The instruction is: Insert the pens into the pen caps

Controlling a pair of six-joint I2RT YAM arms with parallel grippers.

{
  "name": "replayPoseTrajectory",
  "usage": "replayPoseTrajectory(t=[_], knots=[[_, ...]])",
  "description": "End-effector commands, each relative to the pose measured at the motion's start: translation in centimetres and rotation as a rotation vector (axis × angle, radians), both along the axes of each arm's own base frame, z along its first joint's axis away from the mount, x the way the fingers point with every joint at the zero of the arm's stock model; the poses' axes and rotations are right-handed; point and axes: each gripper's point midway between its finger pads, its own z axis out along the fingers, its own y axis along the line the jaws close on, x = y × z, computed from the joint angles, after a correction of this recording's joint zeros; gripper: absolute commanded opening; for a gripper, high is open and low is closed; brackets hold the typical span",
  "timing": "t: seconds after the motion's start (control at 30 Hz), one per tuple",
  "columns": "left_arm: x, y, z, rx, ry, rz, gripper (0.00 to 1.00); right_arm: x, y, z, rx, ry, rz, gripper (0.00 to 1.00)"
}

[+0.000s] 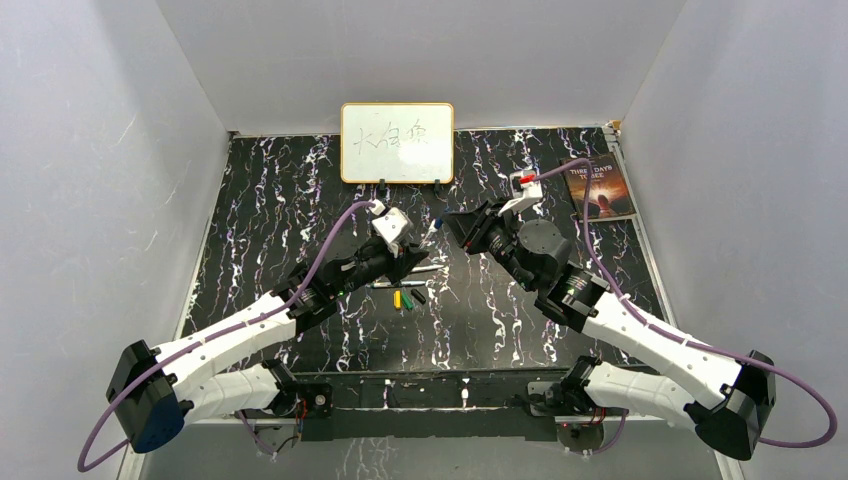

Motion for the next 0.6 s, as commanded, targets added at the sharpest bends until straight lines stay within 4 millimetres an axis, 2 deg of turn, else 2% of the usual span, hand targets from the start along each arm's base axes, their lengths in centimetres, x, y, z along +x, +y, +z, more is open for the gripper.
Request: replayPoseTrajectory(t=[0.0, 0.1, 0.23, 0.47, 0.57], knots=[[-0.01, -0.29, 2.59, -0.033, -0.067, -0.02, 0.0, -0.49, 0.63, 2.55, 0.014, -0.05, 0.035, 0.09], [-0.01, -0.14, 2.47, -0.038, -0.066, -0.013, 0.0, -0.46, 0.68, 2.77, 0.017, -0.052, 0.036, 0.2], [0.0, -0.13, 2.11, -0.022, -0.056, -0.015, 0.0, -0.45, 0.63, 2.93, 0.018, -0.058, 0.034, 0.3], [-0.16, -0.11, 1.67, -0.009, -0.053, -0.023, 0.0, -0.45, 0.64, 3.32, 0.027, -0.069, 0.035, 0.44], [-0.29, -0.09, 1.83, -0.016, -0.052, -0.027, 0.0, -0.23, 0.75, 3.37, 0.027, -0.071, 0.03, 0.47]])
